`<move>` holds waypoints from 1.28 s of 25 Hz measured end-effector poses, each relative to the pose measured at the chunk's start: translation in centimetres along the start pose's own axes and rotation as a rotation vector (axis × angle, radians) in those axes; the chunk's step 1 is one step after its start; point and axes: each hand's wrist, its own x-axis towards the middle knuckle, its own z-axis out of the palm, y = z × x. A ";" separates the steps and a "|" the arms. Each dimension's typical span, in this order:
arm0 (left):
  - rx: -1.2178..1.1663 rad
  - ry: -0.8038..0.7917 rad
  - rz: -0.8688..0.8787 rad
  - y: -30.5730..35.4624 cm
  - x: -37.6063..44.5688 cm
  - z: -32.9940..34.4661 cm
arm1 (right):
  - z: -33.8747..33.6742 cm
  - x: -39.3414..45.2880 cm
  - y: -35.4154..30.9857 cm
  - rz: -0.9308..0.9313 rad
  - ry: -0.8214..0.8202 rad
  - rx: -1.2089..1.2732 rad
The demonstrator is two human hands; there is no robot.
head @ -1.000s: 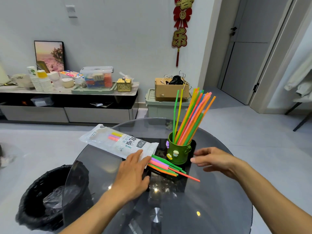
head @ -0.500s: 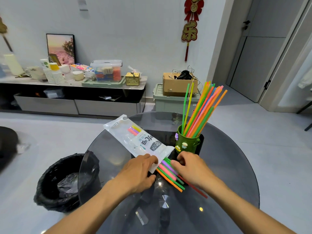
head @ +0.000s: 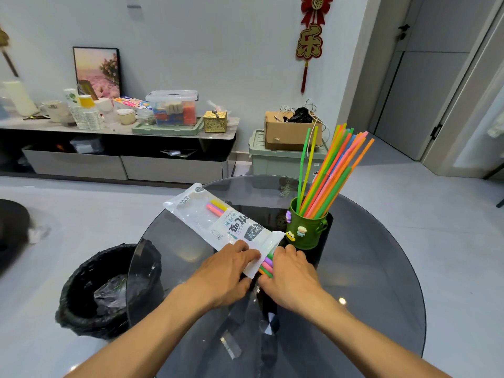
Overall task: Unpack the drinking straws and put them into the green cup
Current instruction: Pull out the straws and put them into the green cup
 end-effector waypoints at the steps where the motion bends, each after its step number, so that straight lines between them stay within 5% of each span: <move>1: -0.008 0.016 0.002 0.0 0.0 -0.2 | 0.0 0.1 -0.1 0.002 0.010 -0.018; 5: 0.248 0.035 0.069 -1.1 1.5 -2.4 | -0.6 0.4 0.0 -0.033 -0.020 -0.062; 9: 0.619 -0.380 0.090 -1.8 5.7 -5.2 | -0.2 0.1 0.3 -0.092 0.021 -0.187; 11: 0.660 -0.465 0.141 -1.2 7.3 -5.3 | 0.2 -0.1 0.7 -0.157 0.051 -0.236; 15: 0.748 -0.295 0.224 -0.6 7.2 -6.3 | 0.2 0.3 2.1 -0.157 0.089 0.003; 20: 1.227 0.103 0.306 2.4 4.7 -10.6 | 0.7 1.1 2.7 -0.060 0.137 0.294; 32: 1.390 0.131 0.150 3.7 1.5 -13.4 | 1.3 -0.4 1.2 -0.093 0.191 0.515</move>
